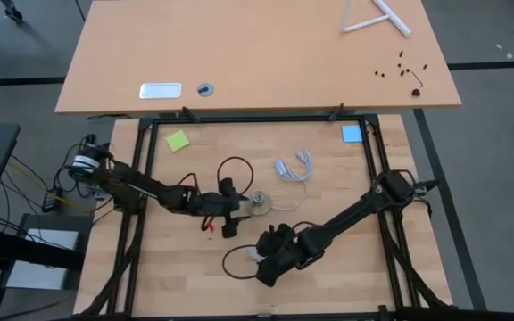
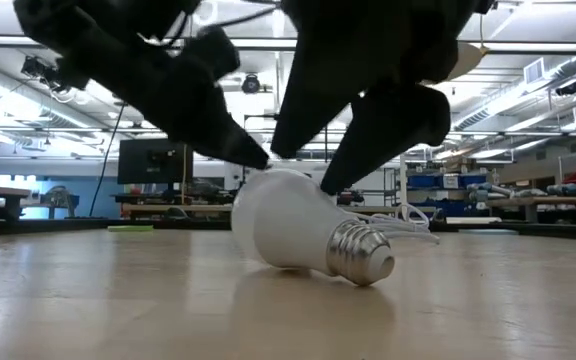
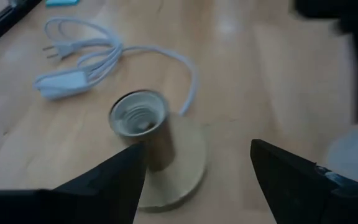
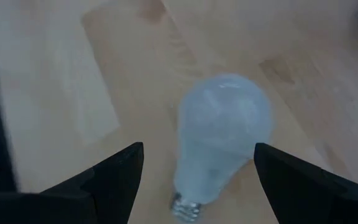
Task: Screw lightbulb
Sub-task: Insert the lightbulb into the lamp
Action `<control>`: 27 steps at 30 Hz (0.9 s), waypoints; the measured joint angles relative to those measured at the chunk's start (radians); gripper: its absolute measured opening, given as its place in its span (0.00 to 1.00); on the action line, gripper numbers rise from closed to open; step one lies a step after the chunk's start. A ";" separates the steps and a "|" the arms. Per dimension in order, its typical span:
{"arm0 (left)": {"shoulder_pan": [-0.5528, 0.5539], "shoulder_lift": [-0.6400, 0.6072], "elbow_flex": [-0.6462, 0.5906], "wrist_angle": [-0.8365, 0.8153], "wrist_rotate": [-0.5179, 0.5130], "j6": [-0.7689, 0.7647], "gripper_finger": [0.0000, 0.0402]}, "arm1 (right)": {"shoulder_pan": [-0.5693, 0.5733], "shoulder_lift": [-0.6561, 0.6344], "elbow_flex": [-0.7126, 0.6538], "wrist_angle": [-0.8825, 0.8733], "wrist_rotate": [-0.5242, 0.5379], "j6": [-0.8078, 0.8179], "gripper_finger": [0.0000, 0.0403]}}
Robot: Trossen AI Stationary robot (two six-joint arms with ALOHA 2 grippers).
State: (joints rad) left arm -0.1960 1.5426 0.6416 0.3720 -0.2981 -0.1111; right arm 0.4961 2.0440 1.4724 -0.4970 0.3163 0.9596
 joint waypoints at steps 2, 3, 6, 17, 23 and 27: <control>-0.018 -0.018 -0.018 0.024 0.000 -0.004 0.73 | 0.002 0.024 0.025 -0.002 0.003 0.012 0.78; -0.025 -0.025 -0.029 0.040 0.000 -0.013 0.73 | 0.004 0.035 0.032 -0.013 0.004 0.018 0.78; -0.046 -0.052 -0.090 0.113 0.000 -0.051 0.73 | 0.005 0.063 0.039 -0.020 0.004 0.040 0.78; -0.088 -0.071 -0.351 0.742 0.137 -0.137 0.73 | 0.019 0.083 0.038 -0.028 0.017 -0.082 0.75; -0.094 -0.071 -0.360 0.809 0.193 -0.085 0.73 | 0.009 0.083 0.029 -0.026 0.024 -0.179 0.66; -0.095 -0.071 -0.358 0.818 0.199 -0.068 0.73 | -0.001 0.083 0.029 -0.028 0.021 -0.235 0.60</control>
State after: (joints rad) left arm -0.2909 1.4719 0.2840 1.1896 -0.0990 -0.1794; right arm 0.4952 2.1269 1.5013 -0.5248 0.3370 0.7250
